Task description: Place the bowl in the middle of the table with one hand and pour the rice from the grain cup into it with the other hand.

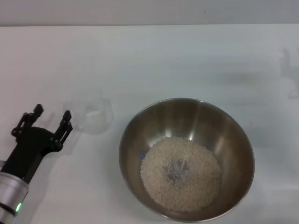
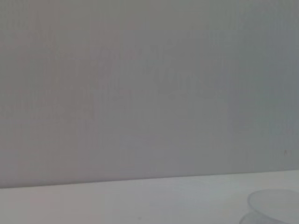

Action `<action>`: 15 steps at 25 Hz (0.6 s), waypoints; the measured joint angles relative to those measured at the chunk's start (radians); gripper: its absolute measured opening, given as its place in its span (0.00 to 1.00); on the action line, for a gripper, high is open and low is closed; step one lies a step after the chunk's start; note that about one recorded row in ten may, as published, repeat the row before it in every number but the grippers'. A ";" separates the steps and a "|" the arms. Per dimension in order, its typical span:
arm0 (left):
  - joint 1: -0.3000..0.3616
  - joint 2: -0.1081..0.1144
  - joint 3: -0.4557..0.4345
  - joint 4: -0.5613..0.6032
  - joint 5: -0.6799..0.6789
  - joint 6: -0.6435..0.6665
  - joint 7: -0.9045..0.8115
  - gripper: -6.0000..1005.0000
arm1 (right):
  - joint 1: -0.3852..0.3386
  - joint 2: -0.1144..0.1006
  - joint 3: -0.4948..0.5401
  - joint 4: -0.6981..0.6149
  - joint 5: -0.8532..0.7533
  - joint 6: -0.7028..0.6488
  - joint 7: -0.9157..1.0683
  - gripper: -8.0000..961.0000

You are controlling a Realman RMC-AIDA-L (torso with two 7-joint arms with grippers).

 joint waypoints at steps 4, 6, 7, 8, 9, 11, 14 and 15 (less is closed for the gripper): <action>0.038 0.000 0.007 0.028 0.001 0.077 -0.017 0.76 | 0.005 -0.002 0.001 0.009 0.000 0.000 0.000 0.47; 0.047 0.001 0.018 0.038 0.001 0.101 -0.031 0.77 | 0.008 -0.002 0.001 0.012 0.000 0.000 0.000 0.47; 0.053 0.001 0.036 0.051 0.002 0.124 -0.052 0.77 | 0.009 -0.002 0.001 0.013 0.000 0.001 0.000 0.47; 0.055 0.001 0.049 0.059 0.002 0.138 -0.067 0.78 | 0.009 -0.003 0.001 0.014 0.000 0.001 0.000 0.47; 0.058 0.002 0.064 0.069 0.002 0.157 -0.090 0.79 | 0.010 -0.003 0.001 0.014 0.000 0.001 0.000 0.47; 0.058 0.002 0.064 0.069 0.002 0.157 -0.090 0.80 | 0.010 -0.003 -0.003 0.014 0.000 0.002 0.000 0.47; 0.068 0.000 0.086 0.089 -0.001 0.237 -0.157 0.81 | 0.007 0.001 -0.020 0.015 -0.029 0.004 -0.001 0.47; 0.068 0.000 0.086 0.089 -0.001 0.237 -0.157 0.81 | 0.005 0.003 -0.026 0.013 -0.053 0.007 -0.001 0.47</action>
